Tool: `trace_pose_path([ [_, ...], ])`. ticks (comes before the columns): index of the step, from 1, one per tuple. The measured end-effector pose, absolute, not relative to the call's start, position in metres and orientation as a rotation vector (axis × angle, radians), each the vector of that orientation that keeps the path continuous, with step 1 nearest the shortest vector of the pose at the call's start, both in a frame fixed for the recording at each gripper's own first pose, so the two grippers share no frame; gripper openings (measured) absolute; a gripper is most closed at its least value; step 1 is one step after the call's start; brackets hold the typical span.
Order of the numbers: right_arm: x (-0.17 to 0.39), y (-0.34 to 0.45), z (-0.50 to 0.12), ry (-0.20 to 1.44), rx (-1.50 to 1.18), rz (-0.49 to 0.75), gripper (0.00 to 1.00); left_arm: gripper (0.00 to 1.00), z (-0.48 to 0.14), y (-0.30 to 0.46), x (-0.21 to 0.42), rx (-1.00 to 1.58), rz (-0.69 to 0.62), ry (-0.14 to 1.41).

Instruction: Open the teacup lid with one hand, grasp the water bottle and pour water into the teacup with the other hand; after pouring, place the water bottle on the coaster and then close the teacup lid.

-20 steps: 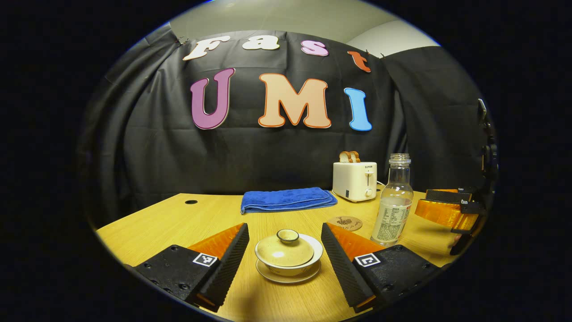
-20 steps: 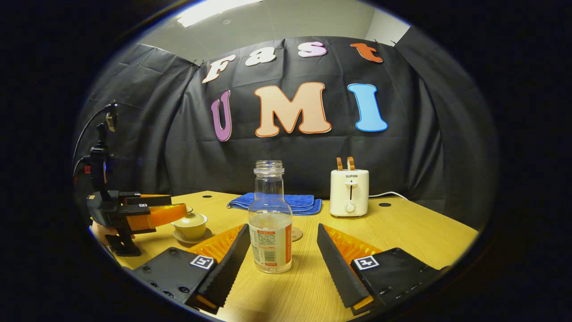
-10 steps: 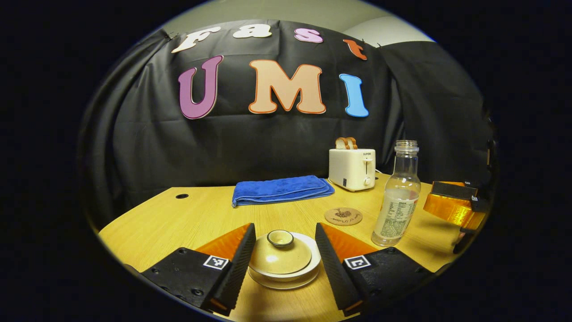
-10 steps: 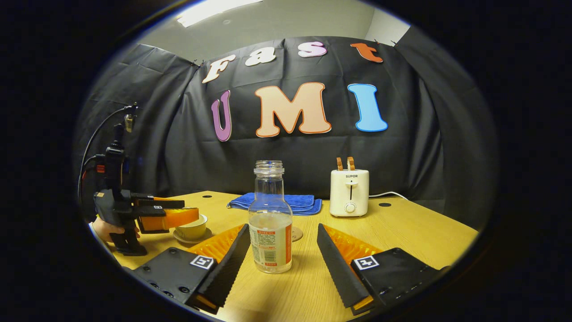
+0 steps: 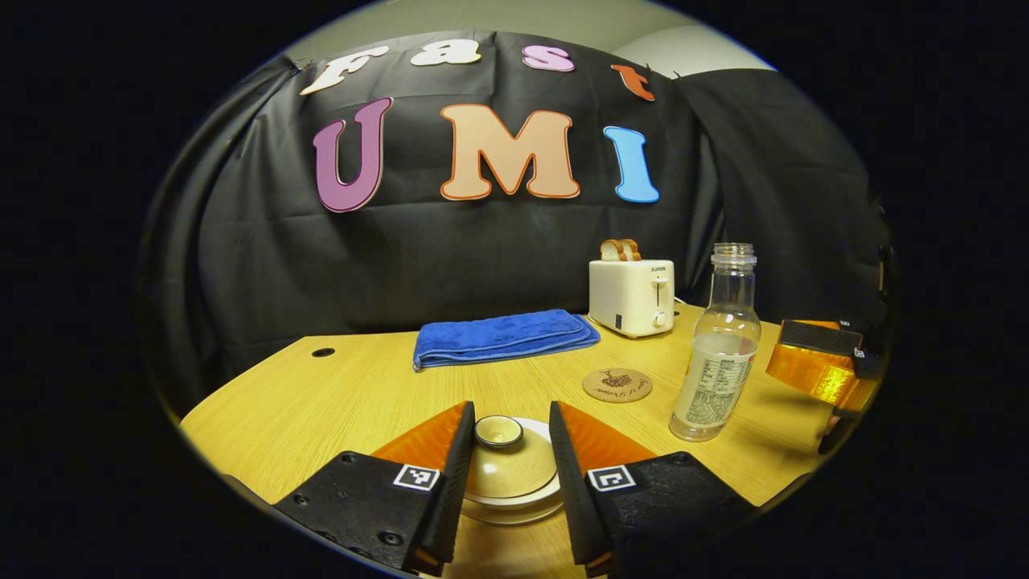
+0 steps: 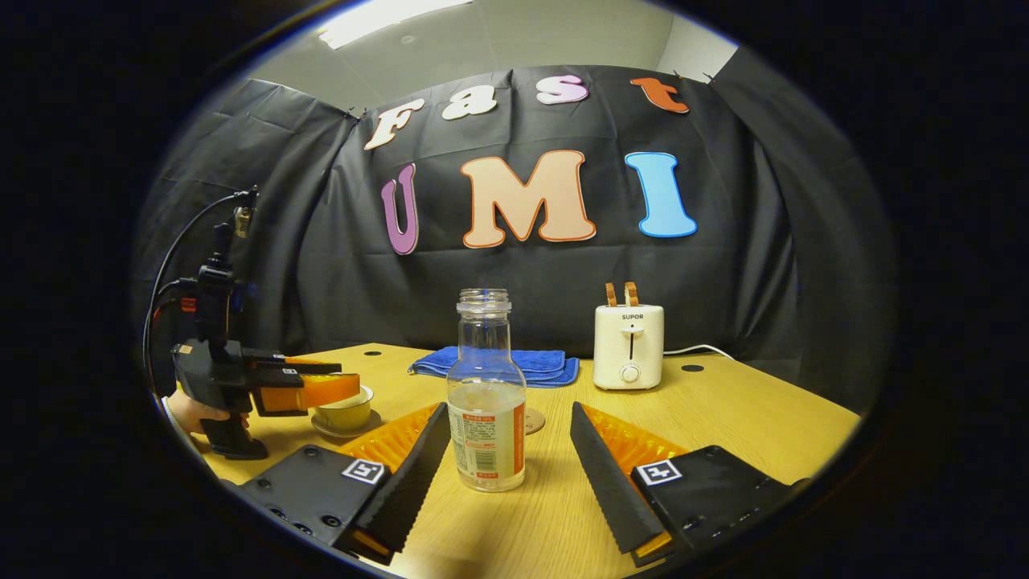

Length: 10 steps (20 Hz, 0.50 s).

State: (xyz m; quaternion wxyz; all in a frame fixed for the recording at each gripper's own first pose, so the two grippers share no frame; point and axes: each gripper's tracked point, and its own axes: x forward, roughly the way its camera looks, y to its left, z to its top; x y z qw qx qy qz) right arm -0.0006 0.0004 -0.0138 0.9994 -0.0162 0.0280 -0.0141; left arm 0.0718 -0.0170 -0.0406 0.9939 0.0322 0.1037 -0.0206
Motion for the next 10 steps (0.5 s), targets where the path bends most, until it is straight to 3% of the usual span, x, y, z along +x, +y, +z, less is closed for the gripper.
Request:
trace_pose_path([
  [1, -0.0007, 0.0002, -0.0141, 0.056, -0.032, -0.028, 0.94, 0.50, -0.0404, -0.0153, 0.0721, 0.062, -0.037, 0.207],
  [2, -0.0005, -0.0003, -0.0135, 0.057, -0.032, -0.028, 0.94, 0.37, -0.0404, -0.0145, 0.0720, 0.058, -0.031, 0.207],
  [4, 0.0020, -0.0011, -0.0128, 0.057, -0.032, -0.028, 0.94, 0.30, -0.0422, -0.0153, 0.0729, 0.054, -0.030, 0.206],
  [10, 0.0034, -0.0007, -0.0133, 0.057, -0.032, -0.028, 0.94, 0.29, -0.0424, -0.0133, 0.0737, 0.051, -0.018, 0.205],
])
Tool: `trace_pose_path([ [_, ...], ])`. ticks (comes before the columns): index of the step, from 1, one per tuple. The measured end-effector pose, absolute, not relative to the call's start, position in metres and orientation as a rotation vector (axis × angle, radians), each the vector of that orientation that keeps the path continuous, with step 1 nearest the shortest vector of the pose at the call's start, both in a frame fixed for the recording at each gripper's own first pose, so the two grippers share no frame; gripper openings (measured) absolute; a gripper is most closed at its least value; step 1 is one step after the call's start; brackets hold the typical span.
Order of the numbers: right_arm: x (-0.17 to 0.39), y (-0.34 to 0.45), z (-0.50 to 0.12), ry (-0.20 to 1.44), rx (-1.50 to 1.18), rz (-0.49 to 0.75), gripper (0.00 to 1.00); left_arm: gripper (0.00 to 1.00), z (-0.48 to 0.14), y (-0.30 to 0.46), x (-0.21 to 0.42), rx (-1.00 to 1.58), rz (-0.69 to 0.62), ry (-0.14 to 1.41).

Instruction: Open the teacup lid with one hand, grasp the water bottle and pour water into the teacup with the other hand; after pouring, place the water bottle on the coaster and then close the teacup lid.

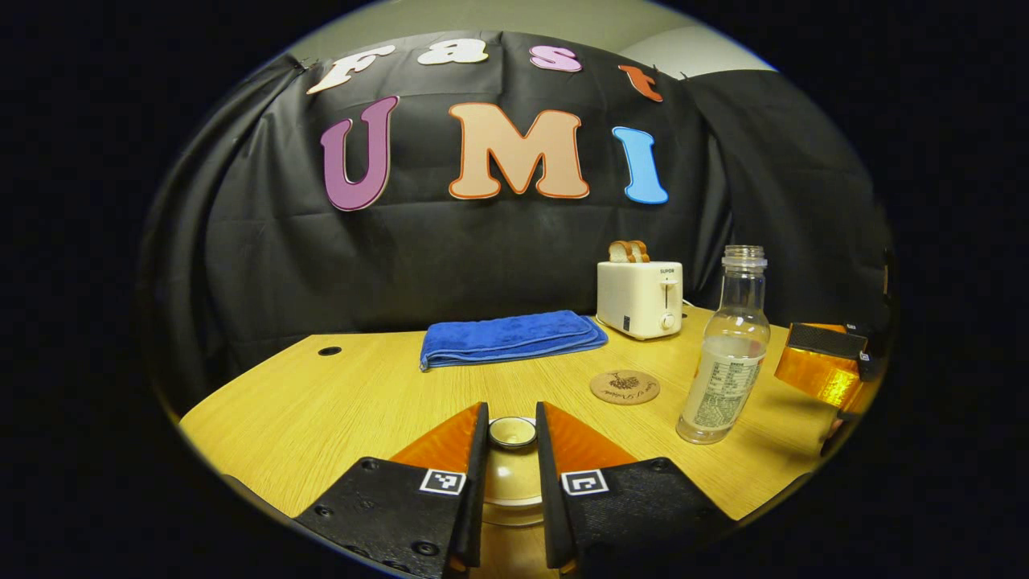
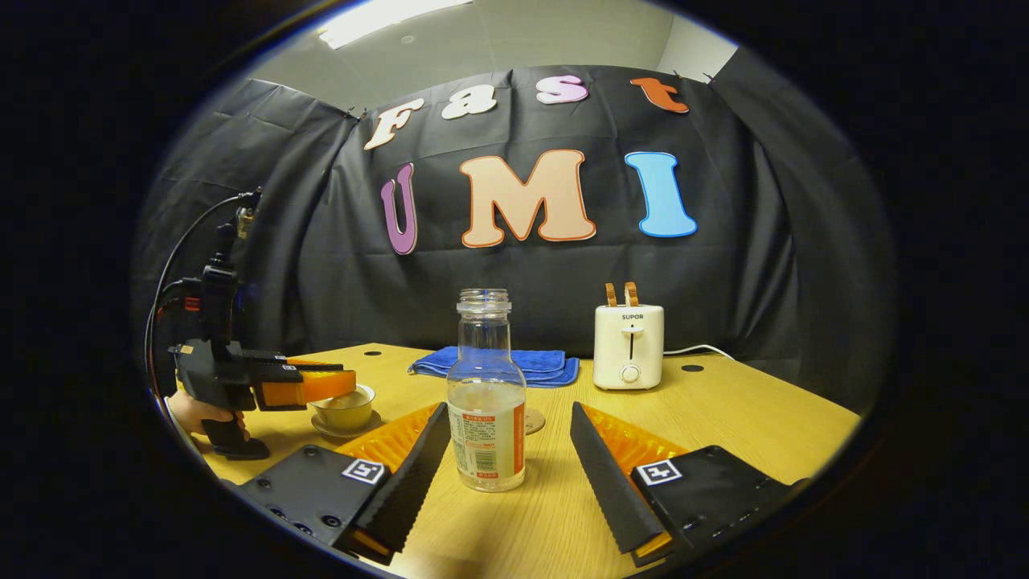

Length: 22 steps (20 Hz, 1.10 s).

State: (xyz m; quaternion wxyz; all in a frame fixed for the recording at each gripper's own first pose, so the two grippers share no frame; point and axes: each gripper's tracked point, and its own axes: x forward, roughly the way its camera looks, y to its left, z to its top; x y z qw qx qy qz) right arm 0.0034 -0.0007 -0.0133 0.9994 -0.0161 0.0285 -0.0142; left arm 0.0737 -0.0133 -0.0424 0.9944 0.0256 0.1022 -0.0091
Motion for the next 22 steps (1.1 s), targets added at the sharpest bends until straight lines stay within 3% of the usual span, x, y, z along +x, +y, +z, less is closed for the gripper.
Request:
trace_pose_path([
  [17, 0.005, 0.006, -0.016, 0.060, -0.031, 0.009, 0.94, 0.28, -0.023, 0.013, 0.060, 0.030, 0.063, 0.087],
  [19, 0.007, 0.007, -0.017, 0.061, -0.031, 0.013, 0.99, 0.28, -0.021, 0.022, 0.053, 0.030, 0.082, 0.077],
  [20, 0.007, 0.008, -0.017, 0.062, -0.031, 0.017, 0.94, 0.28, -0.021, 0.026, 0.050, 0.030, 0.093, 0.080],
  [22, 0.010, 0.012, -0.018, 0.065, -0.029, 0.029, 0.97, 0.28, -0.020, 0.033, 0.043, 0.032, 0.105, 0.077],
])
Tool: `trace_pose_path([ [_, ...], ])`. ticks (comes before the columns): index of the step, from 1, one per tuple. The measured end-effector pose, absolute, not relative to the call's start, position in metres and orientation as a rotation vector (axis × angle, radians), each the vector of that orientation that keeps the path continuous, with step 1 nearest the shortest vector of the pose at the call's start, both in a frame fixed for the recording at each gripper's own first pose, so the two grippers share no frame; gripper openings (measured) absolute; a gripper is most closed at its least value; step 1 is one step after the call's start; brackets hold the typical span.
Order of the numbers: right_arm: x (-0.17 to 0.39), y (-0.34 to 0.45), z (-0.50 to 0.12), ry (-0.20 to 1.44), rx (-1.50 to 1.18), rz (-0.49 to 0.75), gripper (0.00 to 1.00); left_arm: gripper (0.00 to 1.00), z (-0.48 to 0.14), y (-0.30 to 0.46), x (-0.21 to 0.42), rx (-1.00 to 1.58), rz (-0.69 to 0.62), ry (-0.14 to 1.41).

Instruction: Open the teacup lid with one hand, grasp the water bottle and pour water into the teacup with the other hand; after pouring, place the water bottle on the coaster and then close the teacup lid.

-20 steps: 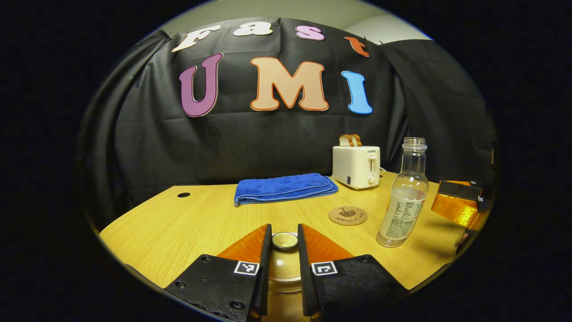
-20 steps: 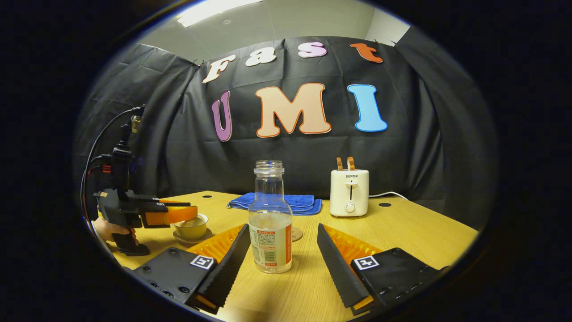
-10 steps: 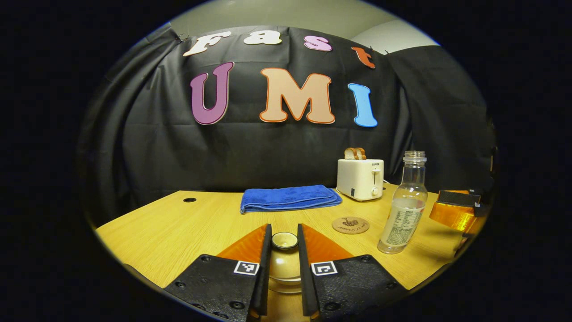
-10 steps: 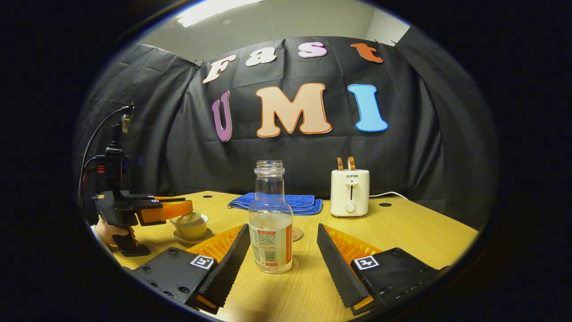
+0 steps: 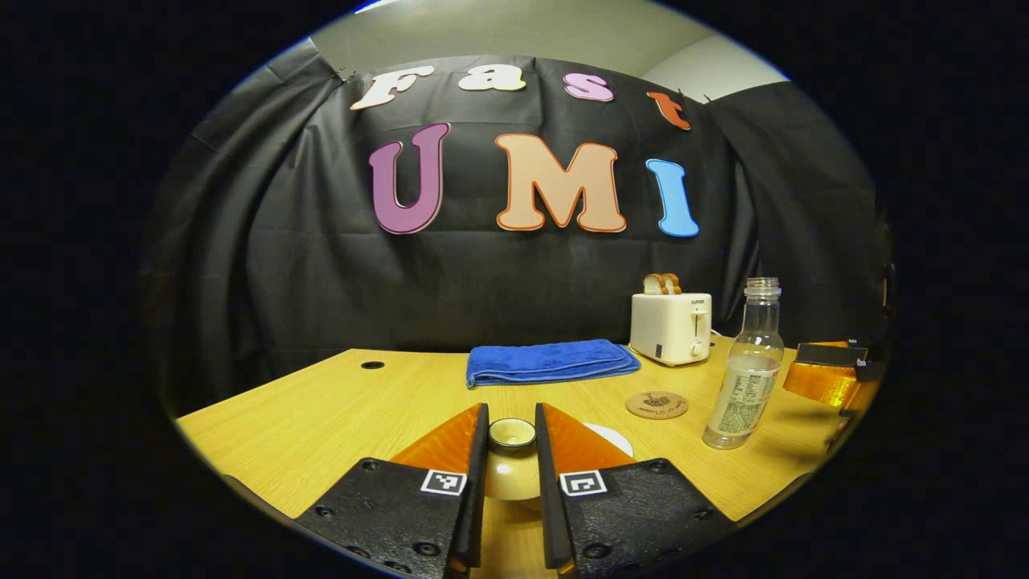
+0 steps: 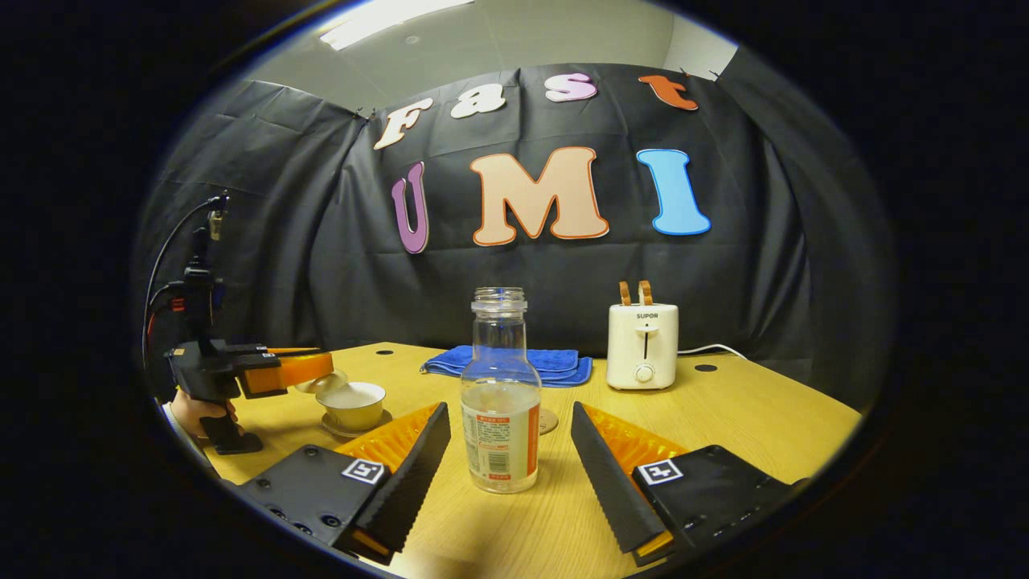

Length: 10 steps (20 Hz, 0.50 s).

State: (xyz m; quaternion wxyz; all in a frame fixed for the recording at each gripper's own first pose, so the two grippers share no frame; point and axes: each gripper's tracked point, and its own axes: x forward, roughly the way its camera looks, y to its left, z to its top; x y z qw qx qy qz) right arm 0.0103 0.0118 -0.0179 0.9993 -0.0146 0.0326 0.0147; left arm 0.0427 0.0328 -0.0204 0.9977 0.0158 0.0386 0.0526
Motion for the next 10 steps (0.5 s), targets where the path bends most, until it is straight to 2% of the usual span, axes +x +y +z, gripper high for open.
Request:
trace_pose_path([
  [1, 0.013, 0.013, -0.018, 0.066, -0.029, 0.031, 0.95, 0.28, -0.020, 0.037, 0.039, 0.031, 0.113, 0.076],
  [9, 0.034, 0.020, -0.024, 0.072, -0.030, 0.039, 0.97, 0.29, -0.019, 0.065, 0.023, 0.035, 0.165, 0.075],
  [10, 0.038, 0.020, -0.025, 0.077, -0.030, 0.035, 0.94, 0.28, -0.019, 0.068, 0.021, 0.035, 0.171, 0.074],
])
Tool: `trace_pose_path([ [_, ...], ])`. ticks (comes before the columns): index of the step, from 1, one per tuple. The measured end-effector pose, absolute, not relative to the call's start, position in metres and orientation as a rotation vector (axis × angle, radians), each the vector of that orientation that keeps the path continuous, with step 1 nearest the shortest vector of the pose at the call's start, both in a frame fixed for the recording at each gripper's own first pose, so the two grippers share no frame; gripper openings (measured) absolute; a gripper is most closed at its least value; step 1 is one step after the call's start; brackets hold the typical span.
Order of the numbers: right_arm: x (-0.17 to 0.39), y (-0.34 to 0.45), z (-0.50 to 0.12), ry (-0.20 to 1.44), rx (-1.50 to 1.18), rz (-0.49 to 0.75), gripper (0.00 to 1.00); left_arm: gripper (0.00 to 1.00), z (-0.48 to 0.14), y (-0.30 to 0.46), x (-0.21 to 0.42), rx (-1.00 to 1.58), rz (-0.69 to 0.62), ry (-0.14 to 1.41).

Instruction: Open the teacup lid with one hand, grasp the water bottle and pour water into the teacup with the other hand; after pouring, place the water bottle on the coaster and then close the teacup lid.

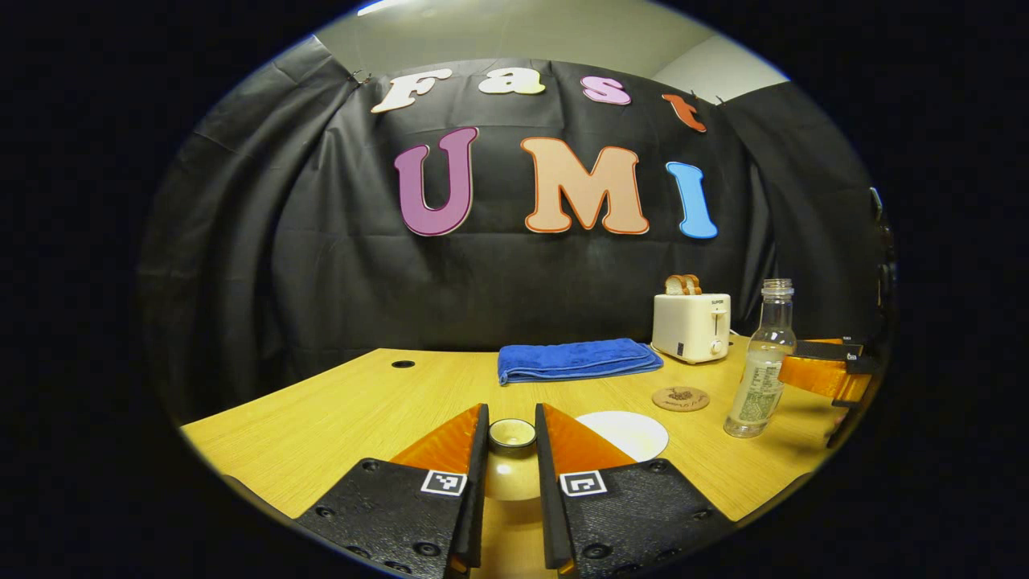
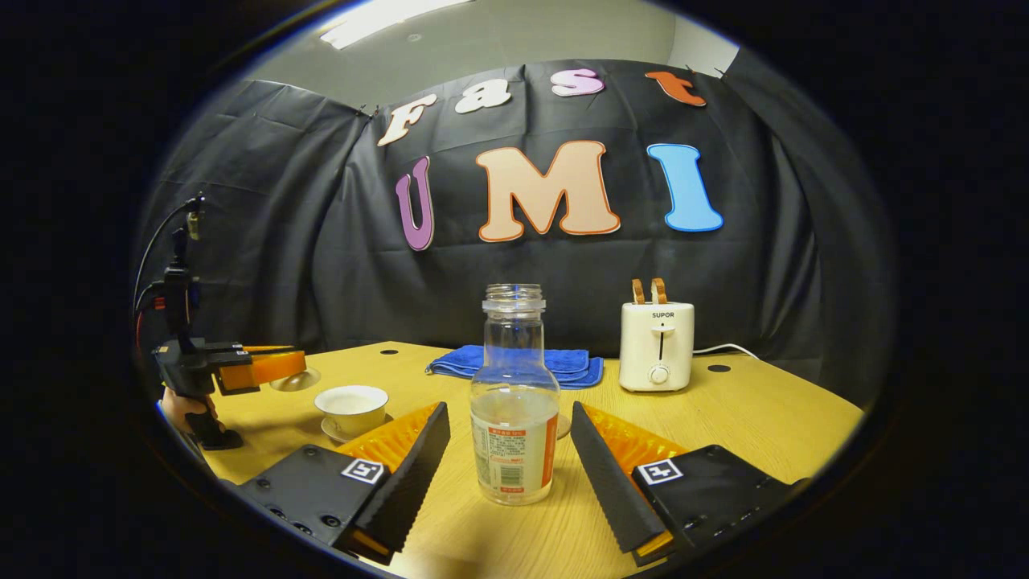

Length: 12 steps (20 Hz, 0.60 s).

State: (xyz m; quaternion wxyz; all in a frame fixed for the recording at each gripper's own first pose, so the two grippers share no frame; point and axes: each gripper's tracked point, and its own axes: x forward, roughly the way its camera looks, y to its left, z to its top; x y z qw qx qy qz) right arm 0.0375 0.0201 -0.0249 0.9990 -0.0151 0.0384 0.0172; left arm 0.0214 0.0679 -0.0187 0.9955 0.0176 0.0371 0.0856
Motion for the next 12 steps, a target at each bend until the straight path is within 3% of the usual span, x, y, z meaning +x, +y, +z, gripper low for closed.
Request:
trace_pose_path([
  [12, 0.069, 0.019, -0.050, 0.210, -0.045, -0.009, 0.94, 0.28, -0.018, 0.094, 0.012, 0.037, 0.202, 0.075],
])
